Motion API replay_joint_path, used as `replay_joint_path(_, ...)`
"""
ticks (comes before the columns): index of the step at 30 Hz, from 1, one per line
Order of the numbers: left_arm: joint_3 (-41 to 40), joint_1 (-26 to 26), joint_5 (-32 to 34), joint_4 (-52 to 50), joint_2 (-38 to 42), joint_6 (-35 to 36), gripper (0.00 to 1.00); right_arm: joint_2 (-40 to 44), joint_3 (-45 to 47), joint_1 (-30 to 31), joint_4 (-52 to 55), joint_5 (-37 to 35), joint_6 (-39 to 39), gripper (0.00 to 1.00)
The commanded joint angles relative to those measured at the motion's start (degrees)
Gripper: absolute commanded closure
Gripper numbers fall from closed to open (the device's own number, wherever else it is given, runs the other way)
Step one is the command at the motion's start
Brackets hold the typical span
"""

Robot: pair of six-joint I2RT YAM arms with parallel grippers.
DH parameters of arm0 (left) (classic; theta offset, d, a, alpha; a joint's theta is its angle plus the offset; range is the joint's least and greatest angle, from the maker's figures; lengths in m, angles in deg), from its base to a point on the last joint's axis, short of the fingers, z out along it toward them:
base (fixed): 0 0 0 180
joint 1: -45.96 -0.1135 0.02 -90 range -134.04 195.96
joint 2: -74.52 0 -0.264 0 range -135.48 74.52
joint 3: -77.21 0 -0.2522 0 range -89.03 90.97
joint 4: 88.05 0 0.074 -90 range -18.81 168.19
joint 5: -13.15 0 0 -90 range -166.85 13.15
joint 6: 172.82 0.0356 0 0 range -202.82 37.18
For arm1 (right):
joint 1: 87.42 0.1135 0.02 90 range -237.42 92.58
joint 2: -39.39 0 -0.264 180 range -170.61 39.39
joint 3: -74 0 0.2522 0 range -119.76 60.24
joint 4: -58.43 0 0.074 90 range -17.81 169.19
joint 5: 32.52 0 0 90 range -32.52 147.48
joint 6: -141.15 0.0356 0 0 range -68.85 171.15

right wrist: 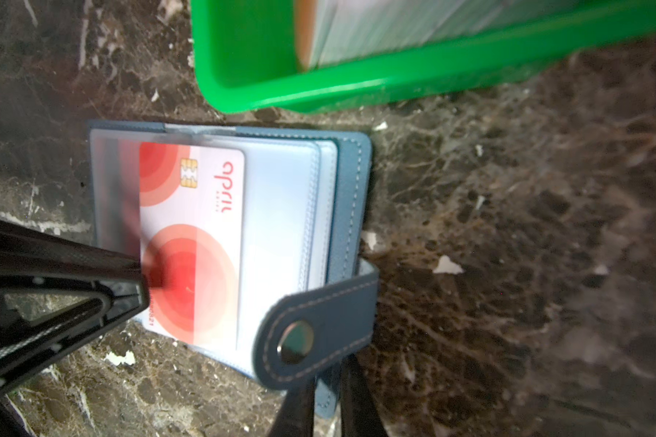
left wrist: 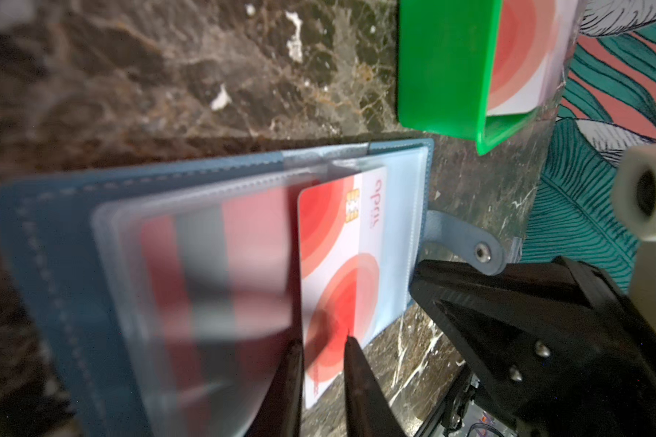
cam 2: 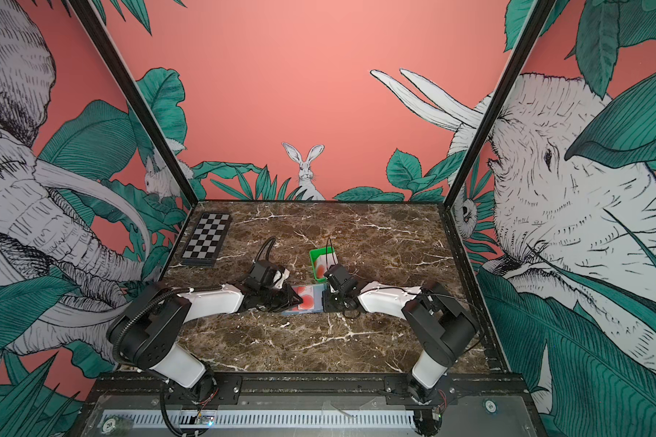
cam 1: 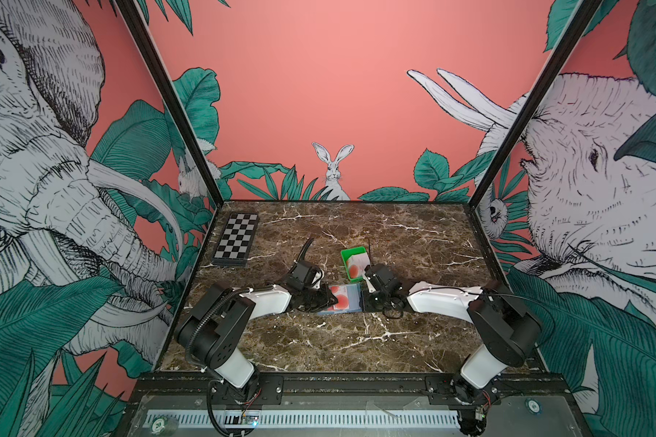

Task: Insert credit cards into a card holder
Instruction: Insert the credit card into the card slot.

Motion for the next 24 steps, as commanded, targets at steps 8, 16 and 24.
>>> replay_joint_path(8, 1.1, -0.1, 4.0, -8.0, 0.8, 3.0, 0.76, -0.8, -0.2, 1.0, -1.0, -1.2, 0.6, 0.86)
replay_joint_path(16, 1.3, -0.1, -0.2, -2.5, -2.2, 0.9, 0.74, -1.0, -0.4, 1.1, -0.5, -1.5, 0.4, 0.85)
replay_joint_path(24, 2.4, -0.1, -1.1, -1.4, -4.5, 0.9, 0.73, -1.0, -0.8, 1.1, 0.3, -1.7, -0.1, 0.85)
